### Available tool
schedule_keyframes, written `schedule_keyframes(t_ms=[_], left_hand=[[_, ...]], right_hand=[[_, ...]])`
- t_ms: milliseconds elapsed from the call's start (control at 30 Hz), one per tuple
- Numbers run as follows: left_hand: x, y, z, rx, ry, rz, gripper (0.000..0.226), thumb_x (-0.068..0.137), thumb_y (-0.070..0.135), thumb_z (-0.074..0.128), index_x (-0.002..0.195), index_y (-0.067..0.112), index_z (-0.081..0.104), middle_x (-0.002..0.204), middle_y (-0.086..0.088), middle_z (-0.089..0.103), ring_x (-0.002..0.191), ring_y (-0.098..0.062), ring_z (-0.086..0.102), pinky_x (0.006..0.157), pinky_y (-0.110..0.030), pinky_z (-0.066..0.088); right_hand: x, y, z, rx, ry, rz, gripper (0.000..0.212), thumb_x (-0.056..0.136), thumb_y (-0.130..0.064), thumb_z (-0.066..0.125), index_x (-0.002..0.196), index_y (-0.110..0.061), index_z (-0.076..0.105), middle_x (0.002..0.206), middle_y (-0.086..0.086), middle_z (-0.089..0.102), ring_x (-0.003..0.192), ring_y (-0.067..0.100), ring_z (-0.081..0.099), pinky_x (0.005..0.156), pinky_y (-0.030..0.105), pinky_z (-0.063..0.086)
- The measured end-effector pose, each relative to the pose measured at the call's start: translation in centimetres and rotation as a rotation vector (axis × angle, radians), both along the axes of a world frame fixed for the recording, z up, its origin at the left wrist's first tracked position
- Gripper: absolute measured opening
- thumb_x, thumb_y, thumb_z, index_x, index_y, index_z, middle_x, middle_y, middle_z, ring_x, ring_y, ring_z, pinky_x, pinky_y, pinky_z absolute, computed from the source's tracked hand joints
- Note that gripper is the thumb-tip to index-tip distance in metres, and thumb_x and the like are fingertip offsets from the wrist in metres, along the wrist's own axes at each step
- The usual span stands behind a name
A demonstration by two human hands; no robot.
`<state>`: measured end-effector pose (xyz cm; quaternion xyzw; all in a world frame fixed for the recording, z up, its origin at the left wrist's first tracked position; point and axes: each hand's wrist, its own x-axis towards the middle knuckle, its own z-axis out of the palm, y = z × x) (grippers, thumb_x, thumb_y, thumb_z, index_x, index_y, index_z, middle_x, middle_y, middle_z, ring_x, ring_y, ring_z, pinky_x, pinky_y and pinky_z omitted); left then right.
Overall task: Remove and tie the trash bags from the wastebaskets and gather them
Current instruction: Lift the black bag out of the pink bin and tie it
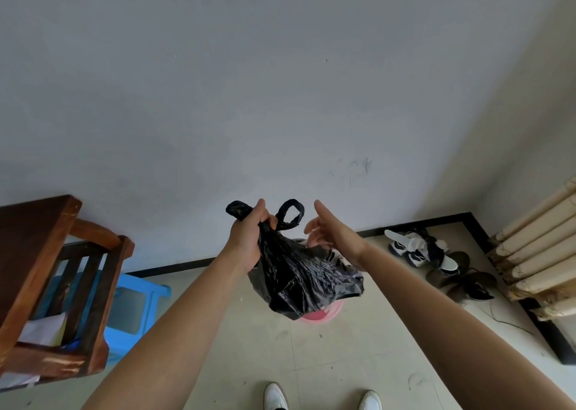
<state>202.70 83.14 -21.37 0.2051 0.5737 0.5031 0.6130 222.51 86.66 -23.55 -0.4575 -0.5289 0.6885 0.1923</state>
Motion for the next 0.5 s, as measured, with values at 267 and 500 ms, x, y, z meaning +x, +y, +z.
schedule_keyframes(t_ms=[267,500], left_hand=[[1.0,-0.2,0.1,-0.041,0.256,0.119,0.047,0.099,0.047,0.049,0.078,0.008,0.063,0.082,-0.011,0.063,0.081,-0.028,0.061,0.082,-0.040,0.050],[-5.9,-1.6,-1.7,-0.150,0.336,0.562,0.030,0.103,0.027,0.039,0.079,0.012,0.049,0.103,-0.018,0.065,0.072,-0.021,0.064,0.066,-0.035,0.055]], right_hand=[[-0.1,1.4,0.5,0.273,-0.244,-0.187,0.035,0.100,-0.033,0.048,0.073,-0.012,0.057,0.069,0.003,0.059,0.063,0.016,0.047,0.061,0.028,0.038],[5.8,2.9,-1.7,0.231,-0.442,-0.489,0.033,0.100,-0.028,0.042,0.088,-0.001,0.056,0.084,0.014,0.067,0.071,0.020,0.066,0.068,0.037,0.052]])
